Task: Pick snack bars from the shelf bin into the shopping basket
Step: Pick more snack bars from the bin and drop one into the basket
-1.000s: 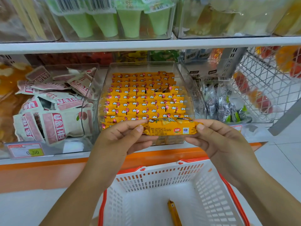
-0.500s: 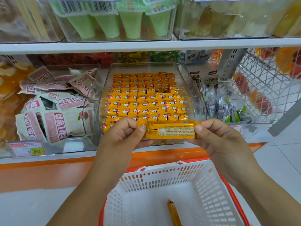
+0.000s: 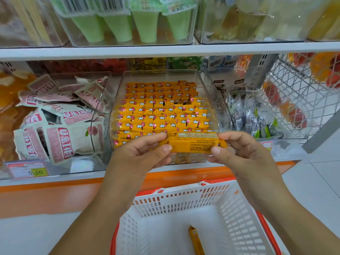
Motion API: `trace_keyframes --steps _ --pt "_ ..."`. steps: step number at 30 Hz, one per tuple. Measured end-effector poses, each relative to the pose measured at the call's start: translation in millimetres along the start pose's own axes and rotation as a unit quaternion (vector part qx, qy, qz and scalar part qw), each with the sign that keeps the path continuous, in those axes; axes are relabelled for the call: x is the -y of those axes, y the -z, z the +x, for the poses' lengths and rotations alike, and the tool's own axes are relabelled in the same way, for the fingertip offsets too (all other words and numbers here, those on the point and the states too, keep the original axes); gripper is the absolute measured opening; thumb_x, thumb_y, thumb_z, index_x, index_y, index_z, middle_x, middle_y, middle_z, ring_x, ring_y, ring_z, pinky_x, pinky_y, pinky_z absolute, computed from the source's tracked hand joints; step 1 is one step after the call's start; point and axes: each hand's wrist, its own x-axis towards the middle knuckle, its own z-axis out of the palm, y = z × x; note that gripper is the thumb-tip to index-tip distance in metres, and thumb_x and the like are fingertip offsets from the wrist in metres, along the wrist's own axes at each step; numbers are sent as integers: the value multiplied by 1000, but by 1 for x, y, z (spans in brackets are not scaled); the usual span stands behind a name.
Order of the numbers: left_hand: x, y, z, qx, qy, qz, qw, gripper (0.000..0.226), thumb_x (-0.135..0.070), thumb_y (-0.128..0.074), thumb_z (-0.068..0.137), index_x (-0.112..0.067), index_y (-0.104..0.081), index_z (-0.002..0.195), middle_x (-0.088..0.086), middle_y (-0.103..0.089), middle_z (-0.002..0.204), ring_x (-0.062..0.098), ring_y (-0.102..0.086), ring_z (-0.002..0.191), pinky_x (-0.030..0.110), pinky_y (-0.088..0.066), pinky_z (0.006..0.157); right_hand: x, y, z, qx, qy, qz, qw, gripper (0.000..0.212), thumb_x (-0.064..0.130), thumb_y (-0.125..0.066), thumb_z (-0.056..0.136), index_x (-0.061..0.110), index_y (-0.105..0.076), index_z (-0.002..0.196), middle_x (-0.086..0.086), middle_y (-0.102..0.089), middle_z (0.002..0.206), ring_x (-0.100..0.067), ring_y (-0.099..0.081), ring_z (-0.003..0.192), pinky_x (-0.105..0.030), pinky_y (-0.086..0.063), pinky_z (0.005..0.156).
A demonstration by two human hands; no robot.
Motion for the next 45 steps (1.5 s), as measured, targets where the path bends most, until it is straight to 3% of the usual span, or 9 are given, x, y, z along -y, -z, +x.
trace_keyframes --steps 8,18,22,26,29,33,37,40,45 --pt "3 8 6 19 30 -13 999 20 -7 -60 88 -14 -74 101 11 -77 92 24 -75 88 21 -59 70 3 -2 4 19 -15 113 993 27 23 -77 62 12 -72 86 -21 -74 93 -32 -74 81 -27 -59 68" --pt "-1 13 8 45 29 53 997 29 -18 -71 73 -25 -70 101 3 -78 92 16 -75 88 21 -59 77 0 3 9 58 -35 106 992 59 28 -87 60 7 -65 111 -21 -72 107 -34 -71 97 -31 -57 81" --pt "5 9 11 24 -14 163 986 16 -20 -62 92 -13 -75 85 2 -75 74 14 -74 71 18 -57 62 -2 -2 8 -4 -8 33 999 46 54 -89 53 26 -66 81 -1 -73 82 -25 -73 82 -42 -56 84" --pt "11 2 16 16 -59 290 955 29 -30 -56 96 -18 -67 72 -4 -69 65 7 -66 58 19 -53 57 -2 -8 10 -23 -30 113 993 37 30 -78 59 12 -53 79 1 -64 60 -32 -74 80 -28 -58 66" --pt "15 -5 25 -12 -123 348 929 32 -42 -53 91 -23 -63 68 -5 -65 66 5 -61 62 21 -48 62 3 -7 14 -37 -32 111 993 59 32 -86 54 7 -59 100 -3 -73 76 -35 -73 85 -26 -58 67" --pt "7 -12 47 -67 -216 404 886 26 -46 -52 92 -37 -70 109 -23 -58 103 -4 -54 97 11 -42 82 21 0 36 -74 29 6 997 44 26 -75 72 8 -65 110 -8 -76 96 -31 -73 90 -29 -59 77" --pt "5 -11 86 -22 -200 530 824 55 -50 -44 99 -33 -36 150 -14 -33 154 7 -29 140 24 -26 111 40 -6 78 -49 123 -186 974 22 15 -68 86 20 -62 107 6 -75 98 -10 -72 94 -24 -57 82" --pt "5 -12 115 39 -150 626 764 67 -58 -32 99 -30 -13 156 -6 -8 165 15 -6 151 35 -7 121 44 -12 114 -31 150 -338 929 24 20 -67 91 39 -55 97 19 -69 89 7 -66 86 -11 -52 73" --pt "8 -3 132 91 -142 683 711 72 -64 -19 97 -26 -4 157 -3 1 166 14 8 152 36 6 121 50 -19 167 60 137 -567 810 29 34 -62 94 30 -55 122 7 -63 95 -12 -64 80 -29 -53 69"
